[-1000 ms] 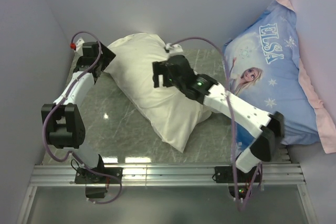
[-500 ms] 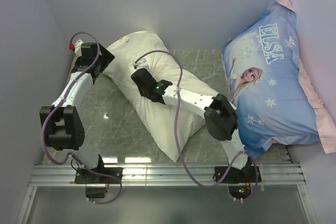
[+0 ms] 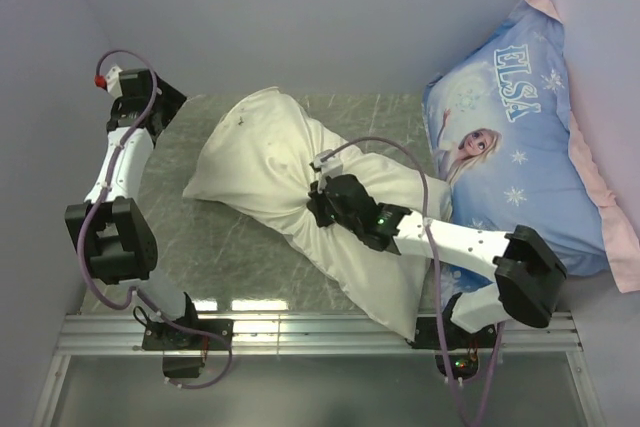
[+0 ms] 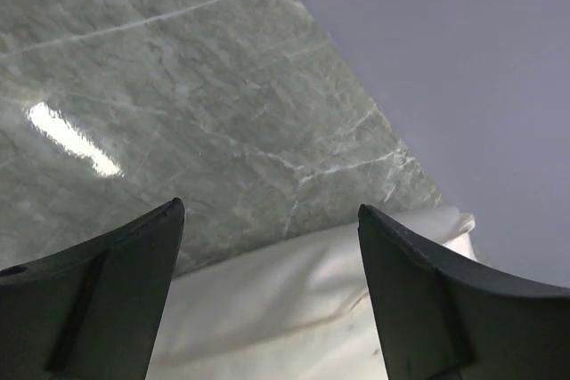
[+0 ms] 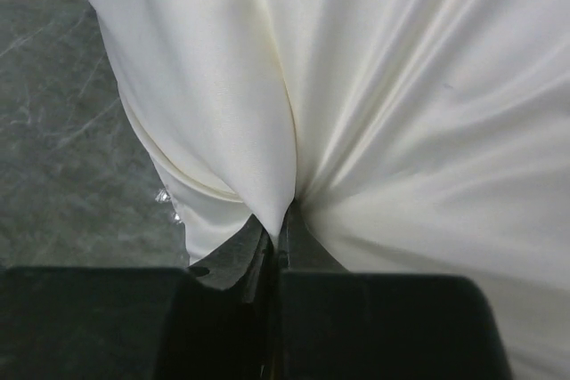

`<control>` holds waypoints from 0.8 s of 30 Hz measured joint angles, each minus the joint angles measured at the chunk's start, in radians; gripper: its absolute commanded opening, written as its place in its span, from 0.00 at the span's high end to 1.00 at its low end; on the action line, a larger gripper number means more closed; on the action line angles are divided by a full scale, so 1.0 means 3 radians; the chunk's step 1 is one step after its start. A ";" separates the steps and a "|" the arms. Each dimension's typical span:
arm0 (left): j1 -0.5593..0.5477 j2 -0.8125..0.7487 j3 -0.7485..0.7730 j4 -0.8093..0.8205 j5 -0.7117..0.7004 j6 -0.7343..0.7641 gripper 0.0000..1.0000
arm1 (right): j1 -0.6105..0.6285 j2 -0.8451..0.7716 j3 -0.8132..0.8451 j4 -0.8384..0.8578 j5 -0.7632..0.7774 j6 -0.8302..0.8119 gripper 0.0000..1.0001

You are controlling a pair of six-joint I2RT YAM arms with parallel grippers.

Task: Remove the pillowcase from the pillow

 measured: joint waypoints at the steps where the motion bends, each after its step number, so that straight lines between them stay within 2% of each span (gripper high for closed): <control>1: 0.0043 0.0022 0.0042 -0.0006 0.0039 0.0015 0.18 | 0.0004 -0.0075 -0.0099 0.0056 -0.0019 0.0001 1.00; 4: 0.0071 0.0015 -0.0065 0.0025 0.0229 0.0038 0.19 | 0.0011 -0.0343 -0.0365 0.0177 -0.0084 -0.0017 1.00; 9: 0.0036 -0.0197 -0.0969 0.0242 0.0843 -0.0006 0.21 | 0.0011 -0.0916 -0.0809 0.0249 -0.0329 -0.0045 1.00; 12: 0.0017 -0.0374 -0.1530 0.0300 0.1213 -0.0090 0.16 | 0.0011 -0.0959 -0.0810 0.0245 -0.0467 -0.0067 1.00; 15: 0.0010 -0.0512 -0.1818 0.0443 0.1497 -0.0167 0.09 | 0.0011 -0.0912 -0.0786 0.0249 -0.0565 -0.0084 1.00; 20: 0.0045 -0.0954 -0.2163 0.0769 0.1743 -0.0256 0.02 | -0.0031 -0.0646 -0.0430 0.0069 -0.0683 -0.0181 1.00; 24: 0.0056 -0.1455 -0.2344 0.0912 0.1820 -0.0323 0.07 | -0.0114 -0.0203 0.0196 -0.0141 -0.0825 -0.0257 1.00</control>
